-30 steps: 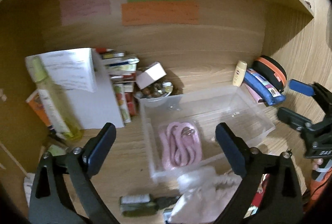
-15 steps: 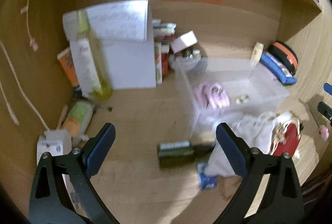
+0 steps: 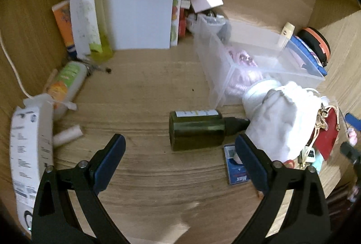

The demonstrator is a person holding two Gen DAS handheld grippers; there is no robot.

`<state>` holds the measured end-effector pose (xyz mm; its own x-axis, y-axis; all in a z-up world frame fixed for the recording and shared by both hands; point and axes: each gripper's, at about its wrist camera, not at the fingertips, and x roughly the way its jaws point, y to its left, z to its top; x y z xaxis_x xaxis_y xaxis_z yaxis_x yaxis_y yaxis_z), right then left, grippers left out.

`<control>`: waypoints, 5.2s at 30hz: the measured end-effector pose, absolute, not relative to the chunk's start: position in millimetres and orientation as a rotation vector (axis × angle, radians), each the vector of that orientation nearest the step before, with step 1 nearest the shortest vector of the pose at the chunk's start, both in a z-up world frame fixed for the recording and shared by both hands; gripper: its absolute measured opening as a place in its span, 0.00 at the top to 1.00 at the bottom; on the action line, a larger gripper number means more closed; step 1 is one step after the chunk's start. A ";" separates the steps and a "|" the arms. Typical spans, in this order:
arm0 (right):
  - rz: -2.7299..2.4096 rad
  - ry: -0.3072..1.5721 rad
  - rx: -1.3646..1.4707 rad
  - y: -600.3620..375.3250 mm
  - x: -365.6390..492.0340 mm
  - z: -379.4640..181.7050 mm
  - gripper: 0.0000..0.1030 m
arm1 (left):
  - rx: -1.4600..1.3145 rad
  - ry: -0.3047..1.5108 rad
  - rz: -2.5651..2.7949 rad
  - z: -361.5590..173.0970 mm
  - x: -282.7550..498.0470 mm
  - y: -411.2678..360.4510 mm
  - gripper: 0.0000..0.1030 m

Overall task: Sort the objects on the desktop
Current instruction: 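Grasp the dark green bottle with the left gripper while the right gripper grasps the red pouch, then carry the green bottle and red pouch into the clear box and release both, then grasp the white drawstring pouch with the left gripper while the right gripper grasps the plastic tub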

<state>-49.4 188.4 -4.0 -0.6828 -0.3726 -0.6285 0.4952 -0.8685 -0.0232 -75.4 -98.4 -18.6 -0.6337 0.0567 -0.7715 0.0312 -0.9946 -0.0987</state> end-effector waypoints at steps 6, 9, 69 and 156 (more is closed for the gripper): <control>-2.435 0.252 0.926 173.0 -56.7 -16.7 0.07 | -1.372 -0.151 2.764 -26.3 -89.0 -90.6 0.04; -2.426 0.272 0.927 163.6 -61.4 -18.8 0.07 | -1.379 -0.137 2.755 -28.6 -96.8 -87.7 0.04; -2.494 0.197 0.650 174.1 -102.4 51.6 0.96 | -0.913 -0.213 2.997 46.5 -74.1 -91.2 0.38; -2.582 0.378 0.852 180.9 -95.2 7.3 0.09 | -1.131 0.053 2.724 -1.2 -76.0 -18.7 0.04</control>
<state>-95.2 180.9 7.3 -0.7374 -0.2809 -0.6143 0.4451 -0.8861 -0.1291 -76.0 -18.7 -1.2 -0.6906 0.1618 -0.7049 -0.1893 -0.9811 -0.0398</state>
